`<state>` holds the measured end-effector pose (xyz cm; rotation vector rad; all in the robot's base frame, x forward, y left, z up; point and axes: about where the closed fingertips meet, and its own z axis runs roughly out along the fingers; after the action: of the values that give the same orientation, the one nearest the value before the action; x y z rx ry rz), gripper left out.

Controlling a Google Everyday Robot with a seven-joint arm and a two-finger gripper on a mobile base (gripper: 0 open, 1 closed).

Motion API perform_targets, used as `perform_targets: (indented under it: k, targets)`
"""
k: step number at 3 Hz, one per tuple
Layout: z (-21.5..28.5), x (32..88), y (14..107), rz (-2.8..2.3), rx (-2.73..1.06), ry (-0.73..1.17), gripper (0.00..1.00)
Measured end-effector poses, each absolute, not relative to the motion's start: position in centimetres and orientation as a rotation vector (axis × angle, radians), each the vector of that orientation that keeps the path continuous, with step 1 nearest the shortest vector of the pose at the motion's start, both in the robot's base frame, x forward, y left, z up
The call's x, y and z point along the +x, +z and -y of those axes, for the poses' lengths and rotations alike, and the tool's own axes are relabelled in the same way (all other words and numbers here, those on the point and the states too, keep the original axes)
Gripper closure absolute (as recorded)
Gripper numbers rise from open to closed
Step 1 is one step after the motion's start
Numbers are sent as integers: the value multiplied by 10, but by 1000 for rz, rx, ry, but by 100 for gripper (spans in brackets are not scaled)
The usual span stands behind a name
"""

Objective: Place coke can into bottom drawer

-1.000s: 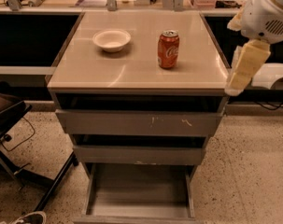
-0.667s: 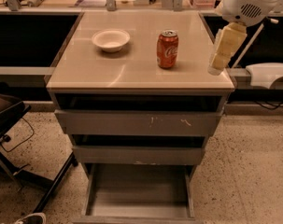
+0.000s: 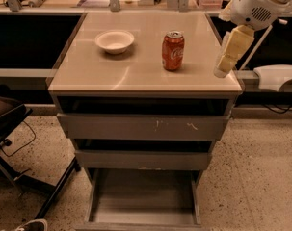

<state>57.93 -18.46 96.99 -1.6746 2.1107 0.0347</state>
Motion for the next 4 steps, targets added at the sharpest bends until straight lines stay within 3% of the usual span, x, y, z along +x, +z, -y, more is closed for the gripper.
perform_targets:
  k: [1,3,4]
  targets:
    - [180,601,943,-2003,-1708,311,0]
    - [120,682,910,-1720,-1462,840,0]
    - [118,701,898,-1659,-1388,927,0]
